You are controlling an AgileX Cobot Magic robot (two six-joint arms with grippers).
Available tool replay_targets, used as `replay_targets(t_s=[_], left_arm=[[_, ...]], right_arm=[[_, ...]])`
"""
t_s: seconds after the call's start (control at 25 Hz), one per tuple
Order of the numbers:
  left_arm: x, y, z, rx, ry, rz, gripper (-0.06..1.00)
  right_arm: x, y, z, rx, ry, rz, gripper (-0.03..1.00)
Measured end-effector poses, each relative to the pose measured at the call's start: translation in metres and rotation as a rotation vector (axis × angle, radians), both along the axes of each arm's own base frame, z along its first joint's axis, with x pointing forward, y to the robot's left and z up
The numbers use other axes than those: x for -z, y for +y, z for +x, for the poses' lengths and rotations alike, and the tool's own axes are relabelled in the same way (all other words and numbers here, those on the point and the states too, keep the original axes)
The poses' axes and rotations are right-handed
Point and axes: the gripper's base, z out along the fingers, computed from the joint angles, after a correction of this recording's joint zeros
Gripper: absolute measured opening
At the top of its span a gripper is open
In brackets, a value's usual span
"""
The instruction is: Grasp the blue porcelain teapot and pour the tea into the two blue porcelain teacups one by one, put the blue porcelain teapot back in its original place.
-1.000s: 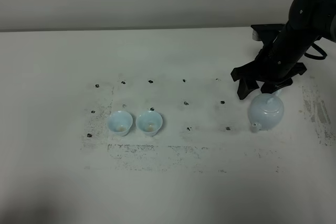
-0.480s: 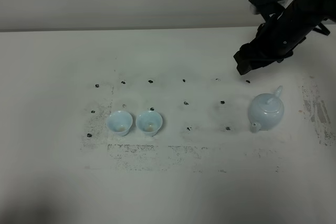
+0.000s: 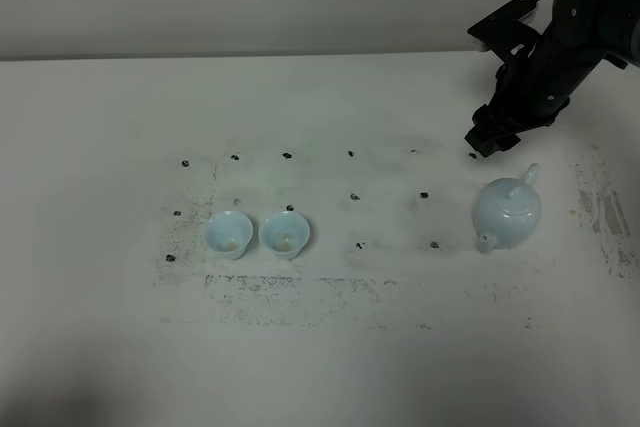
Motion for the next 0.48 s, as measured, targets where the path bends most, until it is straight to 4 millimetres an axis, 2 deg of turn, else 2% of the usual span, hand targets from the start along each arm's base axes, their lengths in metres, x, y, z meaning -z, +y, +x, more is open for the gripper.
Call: replay_targets(t_s=[0.16,0.36,0.48], left_arm=[[0.000,0.000,0.000,0.000,0.000,0.000,0.76],[0.000,0.000,0.000,0.000,0.000,0.000,0.76],[0.000,0.000,0.000,0.000,0.000,0.000,0.76]], right_arm=[[0.001,-0.014,0.003,0.030,-0.003,-0.002,0.55],[0.000,-0.033,-0.005,0.076,0.103,0.005,0.55],[-0.019,-0.034,-0.011,0.086,0.091,0.018,0.55]])
